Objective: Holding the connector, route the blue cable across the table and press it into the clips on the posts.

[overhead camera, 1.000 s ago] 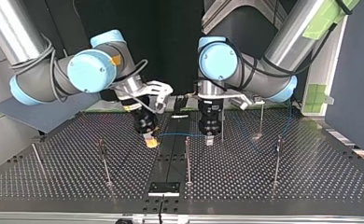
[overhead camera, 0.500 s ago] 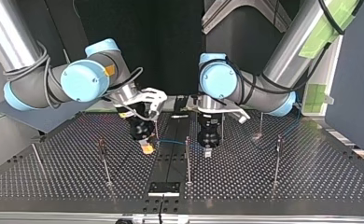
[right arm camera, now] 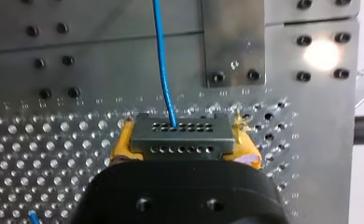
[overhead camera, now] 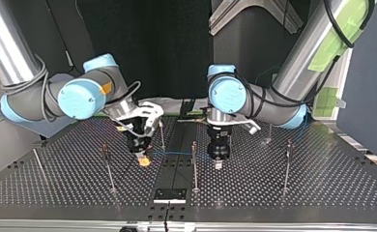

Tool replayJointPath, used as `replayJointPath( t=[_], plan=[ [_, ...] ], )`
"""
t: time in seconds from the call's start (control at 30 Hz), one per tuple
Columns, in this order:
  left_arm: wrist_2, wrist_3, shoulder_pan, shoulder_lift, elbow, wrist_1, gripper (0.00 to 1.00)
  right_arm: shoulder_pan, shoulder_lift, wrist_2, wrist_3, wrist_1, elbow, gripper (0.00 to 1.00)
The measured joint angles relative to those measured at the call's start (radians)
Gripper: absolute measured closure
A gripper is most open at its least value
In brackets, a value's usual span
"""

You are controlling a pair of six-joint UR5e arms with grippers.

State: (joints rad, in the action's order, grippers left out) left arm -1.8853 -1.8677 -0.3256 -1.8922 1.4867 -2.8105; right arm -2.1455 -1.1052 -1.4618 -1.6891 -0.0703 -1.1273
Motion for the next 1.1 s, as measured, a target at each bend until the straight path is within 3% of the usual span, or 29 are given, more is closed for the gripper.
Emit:
replayJointPath(
  t=[0.03, 0.07, 0.1, 0.13, 0.17, 0.4, 0.57, 0.73, 1.1],
  plan=[
    [-0.006, 0.001, 0.000, 0.000, 0.000, -0.005, 0.53, 0.003, 0.000, 0.001, 0.000, 0.000, 0.000, 1.00],
    [-0.013, 0.002, -0.001, 0.000, 0.000, -0.011, 0.36, 0.007, 0.000, 0.002, 0.000, 0.001, 0.000, 1.00],
    [-0.022, 0.002, -0.001, 0.000, 0.000, -0.019, 0.36, 0.011, 0.000, 0.002, 0.000, 0.001, 0.000, 1.00],
    [-0.028, 0.003, -0.002, 0.000, 0.000, -0.024, 0.13, 0.013, 0.001, 0.002, 0.000, 0.001, 0.000, 1.00],
    [-0.033, 0.003, -0.002, 0.000, 0.000, -0.030, 0.00, 0.017, 0.001, 0.003, 0.000, 0.001, 0.000, 1.00],
    [-0.074, -0.005, 0.000, 0.000, 0.000, -0.097, 0.00, 0.026, 0.001, 0.004, 0.001, 0.001, 0.000, 1.00],
    [-0.046, -0.040, -0.001, 0.002, 0.000, -0.133, 0.00, 0.029, 0.000, 0.006, 0.001, -0.002, 0.001, 1.00],
    [0.000, -0.036, -0.013, 0.019, 0.005, -0.181, 0.00, 0.030, -0.004, 0.006, 0.003, -0.003, 0.000, 1.00],
    [0.016, -0.034, -0.046, 0.128, 0.081, -0.229, 0.00, 0.040, -0.023, 0.003, 0.001, -0.007, 0.001, 1.00]
  ],
)
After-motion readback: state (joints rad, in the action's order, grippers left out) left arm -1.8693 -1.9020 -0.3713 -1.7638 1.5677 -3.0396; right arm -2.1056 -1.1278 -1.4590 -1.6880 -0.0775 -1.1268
